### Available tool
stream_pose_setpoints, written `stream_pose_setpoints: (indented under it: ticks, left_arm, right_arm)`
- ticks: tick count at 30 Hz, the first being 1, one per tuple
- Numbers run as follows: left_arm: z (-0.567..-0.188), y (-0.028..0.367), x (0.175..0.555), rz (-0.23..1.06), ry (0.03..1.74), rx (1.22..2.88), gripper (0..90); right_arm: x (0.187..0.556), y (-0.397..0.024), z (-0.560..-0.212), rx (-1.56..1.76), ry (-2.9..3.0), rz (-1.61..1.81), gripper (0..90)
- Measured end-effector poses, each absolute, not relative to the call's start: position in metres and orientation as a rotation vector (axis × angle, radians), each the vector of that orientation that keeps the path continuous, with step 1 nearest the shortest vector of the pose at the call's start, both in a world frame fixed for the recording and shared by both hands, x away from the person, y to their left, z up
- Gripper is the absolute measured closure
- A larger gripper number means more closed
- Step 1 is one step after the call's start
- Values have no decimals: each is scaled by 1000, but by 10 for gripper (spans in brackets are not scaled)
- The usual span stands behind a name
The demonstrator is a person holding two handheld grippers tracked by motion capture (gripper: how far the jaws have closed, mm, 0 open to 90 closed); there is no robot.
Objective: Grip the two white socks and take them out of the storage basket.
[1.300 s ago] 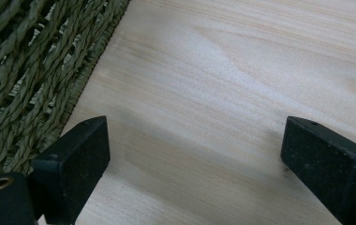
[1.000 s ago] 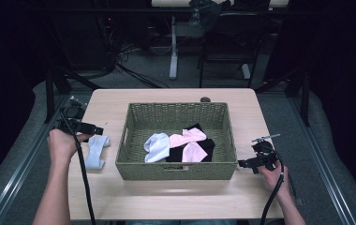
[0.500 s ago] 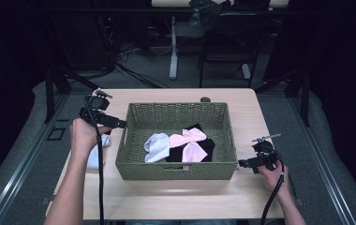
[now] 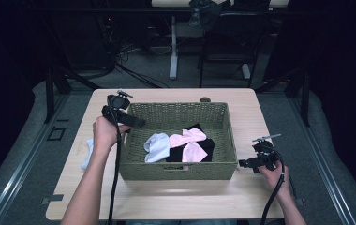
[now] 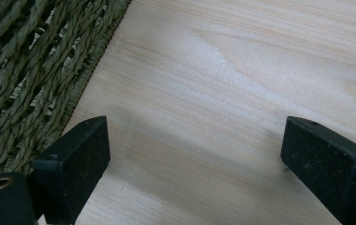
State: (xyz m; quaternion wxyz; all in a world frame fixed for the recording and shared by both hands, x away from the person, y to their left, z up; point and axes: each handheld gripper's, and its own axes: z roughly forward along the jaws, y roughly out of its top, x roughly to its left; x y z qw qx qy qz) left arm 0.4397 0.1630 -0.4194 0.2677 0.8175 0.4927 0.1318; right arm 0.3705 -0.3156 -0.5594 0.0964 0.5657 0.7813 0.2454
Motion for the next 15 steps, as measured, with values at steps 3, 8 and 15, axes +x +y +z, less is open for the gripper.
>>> stream_pose_setpoints:
  ticks: [3,8,15]
  left_arm:
    - [-426,153,442,342,1312,2213,2]
    - [-440,141,445,277,1292,2221,5]
    - [-461,130,448,248,1286,2236,9]
  right_arm:
    - [370,-316,-559,1674,2314,728,80]
    - [370,-316,-559,1675,2317,728,80]
    - [370,-316,-559,1675,2317,736,81]
